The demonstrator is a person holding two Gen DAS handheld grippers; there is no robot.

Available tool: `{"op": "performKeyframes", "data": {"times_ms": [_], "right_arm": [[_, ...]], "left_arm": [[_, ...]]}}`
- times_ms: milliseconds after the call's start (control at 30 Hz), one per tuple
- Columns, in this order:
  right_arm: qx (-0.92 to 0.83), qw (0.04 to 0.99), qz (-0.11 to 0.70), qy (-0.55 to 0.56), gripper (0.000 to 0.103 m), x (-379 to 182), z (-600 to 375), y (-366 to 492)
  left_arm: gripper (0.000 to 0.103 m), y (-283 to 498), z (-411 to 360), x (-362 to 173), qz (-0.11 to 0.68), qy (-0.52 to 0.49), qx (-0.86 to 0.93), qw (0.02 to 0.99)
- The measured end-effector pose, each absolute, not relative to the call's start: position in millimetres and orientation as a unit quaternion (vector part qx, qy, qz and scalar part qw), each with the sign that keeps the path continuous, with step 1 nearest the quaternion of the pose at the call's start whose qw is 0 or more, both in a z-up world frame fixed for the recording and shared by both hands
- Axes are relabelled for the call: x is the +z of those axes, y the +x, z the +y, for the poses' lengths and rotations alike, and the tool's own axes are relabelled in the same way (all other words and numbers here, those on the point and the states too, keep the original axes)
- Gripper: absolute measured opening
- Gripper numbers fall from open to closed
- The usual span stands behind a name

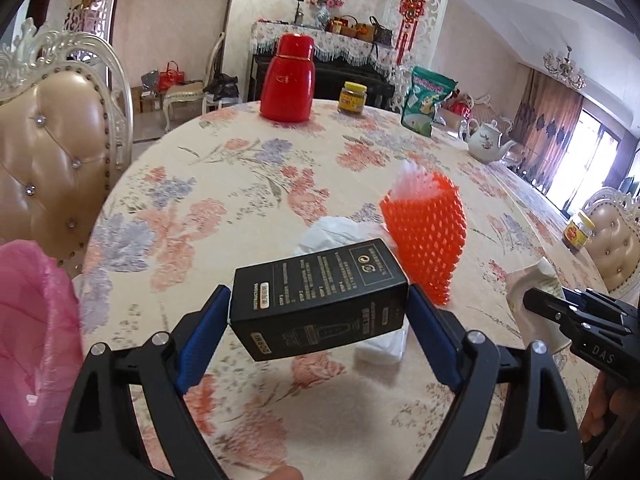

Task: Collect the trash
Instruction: 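Carry the paper cup and black box over the wastebasket and open the right tool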

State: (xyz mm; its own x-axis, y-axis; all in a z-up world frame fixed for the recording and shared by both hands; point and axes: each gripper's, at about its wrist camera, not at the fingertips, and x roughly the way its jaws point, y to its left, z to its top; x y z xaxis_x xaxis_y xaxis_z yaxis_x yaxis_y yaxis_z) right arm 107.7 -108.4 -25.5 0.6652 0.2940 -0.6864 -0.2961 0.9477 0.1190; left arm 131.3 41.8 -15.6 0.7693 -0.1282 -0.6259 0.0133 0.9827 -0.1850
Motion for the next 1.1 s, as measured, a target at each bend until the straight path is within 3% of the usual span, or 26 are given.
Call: {"op": "performKeyframes", "data": {"times_ms": [1100], "right_arm": [[0.258, 0.900, 0.349, -0.038, 0.033, 18, 9, 97]], "left_arm": [[0.085, 33, 189, 28, 0.271, -0.124, 0.079, 0.951]]}}
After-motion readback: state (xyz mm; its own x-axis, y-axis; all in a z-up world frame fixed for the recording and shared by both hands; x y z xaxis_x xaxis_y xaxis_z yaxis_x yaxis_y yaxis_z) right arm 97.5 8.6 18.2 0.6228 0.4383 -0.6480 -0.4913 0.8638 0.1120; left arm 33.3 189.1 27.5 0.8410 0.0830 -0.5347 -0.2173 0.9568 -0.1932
